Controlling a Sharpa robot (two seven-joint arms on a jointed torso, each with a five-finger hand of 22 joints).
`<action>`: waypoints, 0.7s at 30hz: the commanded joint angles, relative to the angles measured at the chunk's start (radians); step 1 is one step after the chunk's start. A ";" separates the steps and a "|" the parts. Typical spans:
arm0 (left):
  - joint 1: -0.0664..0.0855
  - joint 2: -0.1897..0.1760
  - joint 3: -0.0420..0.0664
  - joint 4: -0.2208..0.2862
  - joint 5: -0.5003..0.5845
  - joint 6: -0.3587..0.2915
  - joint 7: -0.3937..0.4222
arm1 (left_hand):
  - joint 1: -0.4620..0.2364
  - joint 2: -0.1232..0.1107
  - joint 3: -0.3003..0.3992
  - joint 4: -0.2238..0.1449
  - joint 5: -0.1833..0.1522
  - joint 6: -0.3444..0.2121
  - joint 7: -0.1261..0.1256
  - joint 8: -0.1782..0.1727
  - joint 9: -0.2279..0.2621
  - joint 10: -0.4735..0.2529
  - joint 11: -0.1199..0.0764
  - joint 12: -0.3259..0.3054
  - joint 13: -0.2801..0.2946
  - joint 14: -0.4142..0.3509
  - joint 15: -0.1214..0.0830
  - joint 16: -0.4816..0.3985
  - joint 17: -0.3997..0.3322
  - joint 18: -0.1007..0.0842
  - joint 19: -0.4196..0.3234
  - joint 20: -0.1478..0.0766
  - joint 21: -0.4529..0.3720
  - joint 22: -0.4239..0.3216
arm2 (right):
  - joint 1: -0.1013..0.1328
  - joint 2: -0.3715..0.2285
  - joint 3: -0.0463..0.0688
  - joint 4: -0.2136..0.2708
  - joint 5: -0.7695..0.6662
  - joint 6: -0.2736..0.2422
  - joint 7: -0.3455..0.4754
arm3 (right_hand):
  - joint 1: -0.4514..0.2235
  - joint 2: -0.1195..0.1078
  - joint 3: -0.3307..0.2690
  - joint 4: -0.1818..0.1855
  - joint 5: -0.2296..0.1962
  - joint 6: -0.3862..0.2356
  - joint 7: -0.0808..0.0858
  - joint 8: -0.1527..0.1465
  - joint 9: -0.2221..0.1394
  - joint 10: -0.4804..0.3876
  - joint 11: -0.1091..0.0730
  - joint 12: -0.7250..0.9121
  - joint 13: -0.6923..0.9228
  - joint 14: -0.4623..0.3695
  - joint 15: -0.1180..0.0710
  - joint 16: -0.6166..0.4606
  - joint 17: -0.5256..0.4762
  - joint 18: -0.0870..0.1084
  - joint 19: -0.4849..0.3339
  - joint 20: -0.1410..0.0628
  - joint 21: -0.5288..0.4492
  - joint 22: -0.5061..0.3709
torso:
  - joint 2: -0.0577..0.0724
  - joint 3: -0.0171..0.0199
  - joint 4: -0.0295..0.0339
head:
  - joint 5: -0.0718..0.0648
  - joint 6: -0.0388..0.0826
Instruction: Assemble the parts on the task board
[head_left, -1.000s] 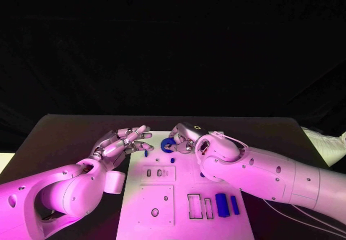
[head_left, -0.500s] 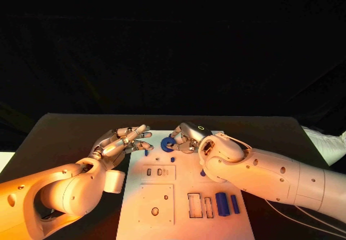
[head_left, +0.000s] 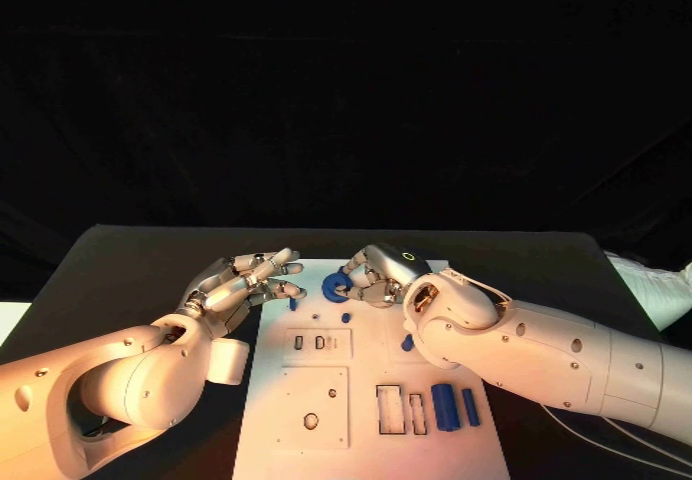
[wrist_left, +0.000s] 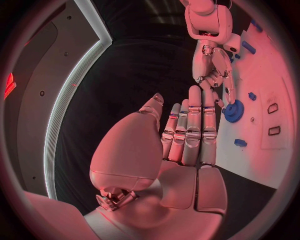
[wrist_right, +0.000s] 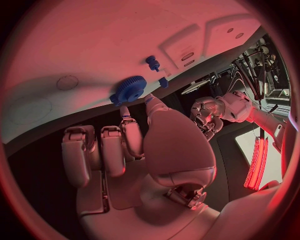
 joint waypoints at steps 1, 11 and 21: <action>0.001 0.000 0.001 0.002 0.001 0.005 0.005 | 0.003 0.010 -0.002 -0.002 -0.005 -0.001 0.003 -0.007 -0.001 -0.004 0.005 -0.005 -0.001 -0.006 0.000 0.002 0.002 0.008 -0.006 -0.002 0.006 0.001 | -0.004 -0.006 0.000 0.009 -0.014 -0.048 0.035 | 0.006 -0.006 -0.003 -0.004 0.000 -0.006 -0.003 -0.004 -0.001 0.006 -0.002 0.008 0.055 0.072 -0.006 0.006 0.102 -0.017 0.045 -0.002 0.006 0.183 | 0.000 0.0004 0.0001 | 0.002 0.000; 0.001 0.000 0.001 0.002 0.001 0.005 0.004 | 0.003 0.010 -0.002 -0.002 -0.005 -0.001 0.003 -0.007 -0.001 -0.004 0.005 -0.005 -0.001 -0.006 0.000 0.002 0.002 0.008 -0.006 -0.002 0.006 0.001 | -0.008 -0.007 0.000 0.011 0.006 0.030 0.027 | 0.010 -0.007 -0.003 -0.005 -0.002 -0.005 -0.003 -0.005 -0.002 0.008 -0.002 0.012 0.058 0.072 -0.006 0.007 0.105 -0.019 0.048 -0.002 0.008 0.189 | 0.000 -0.0007 0.0016 | 0.001 -0.003; 0.001 0.001 0.001 0.002 0.001 0.006 0.003 | 0.004 0.010 -0.001 -0.004 -0.005 -0.002 0.003 -0.008 -0.001 -0.005 0.005 -0.005 -0.001 -0.008 0.000 0.001 0.003 0.008 -0.007 -0.001 0.007 0.002 | -0.005 0.023 0.000 -0.032 0.012 0.113 -0.021 | 0.013 -0.009 -0.005 -0.005 -0.010 -0.007 -0.002 -0.009 -0.003 0.007 -0.001 0.010 0.057 0.072 -0.006 0.008 0.105 -0.019 0.049 -0.002 0.008 0.189 | 0.001 -0.0015 0.0019 | -0.001 -0.003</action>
